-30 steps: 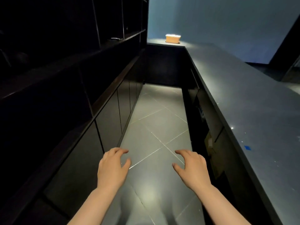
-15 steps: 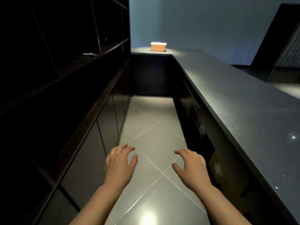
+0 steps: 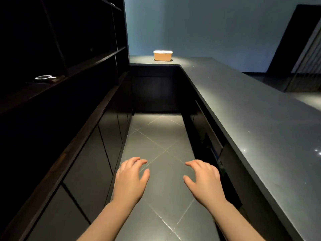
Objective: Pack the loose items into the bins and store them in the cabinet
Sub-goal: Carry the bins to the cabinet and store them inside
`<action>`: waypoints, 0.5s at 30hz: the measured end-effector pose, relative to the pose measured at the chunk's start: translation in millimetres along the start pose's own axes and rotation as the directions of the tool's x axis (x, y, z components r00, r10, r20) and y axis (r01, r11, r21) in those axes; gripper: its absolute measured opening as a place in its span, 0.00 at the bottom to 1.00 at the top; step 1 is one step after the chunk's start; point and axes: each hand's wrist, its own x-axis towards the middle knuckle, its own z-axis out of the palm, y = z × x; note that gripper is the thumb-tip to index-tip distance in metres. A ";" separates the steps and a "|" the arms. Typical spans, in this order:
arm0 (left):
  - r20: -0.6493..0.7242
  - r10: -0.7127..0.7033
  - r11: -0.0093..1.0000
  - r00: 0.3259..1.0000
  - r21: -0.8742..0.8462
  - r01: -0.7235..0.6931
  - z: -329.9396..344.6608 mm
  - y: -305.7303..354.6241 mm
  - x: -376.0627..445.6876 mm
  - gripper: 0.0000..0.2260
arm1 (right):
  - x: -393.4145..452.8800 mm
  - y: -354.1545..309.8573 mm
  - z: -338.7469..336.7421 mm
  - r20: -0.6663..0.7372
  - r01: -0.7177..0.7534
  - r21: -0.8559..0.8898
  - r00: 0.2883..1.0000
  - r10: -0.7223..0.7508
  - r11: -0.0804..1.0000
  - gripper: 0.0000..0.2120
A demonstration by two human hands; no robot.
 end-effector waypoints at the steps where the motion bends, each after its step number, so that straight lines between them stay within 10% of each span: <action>1: 0.004 -0.006 1.000 1.000 0.000 0.006 7.7 3.2 21.7 0.14 | 25.6 5.9 -0.3 0.001 0.012 -0.003 1.000 -0.012 1.000 0.20; 15: -0.023 -0.062 0.998 0.998 0.009 0.062 102.0 -34.0 329.7 0.14 | 357.0 31.6 74.6 0.052 0.082 0.034 0.995 -0.084 0.996 0.21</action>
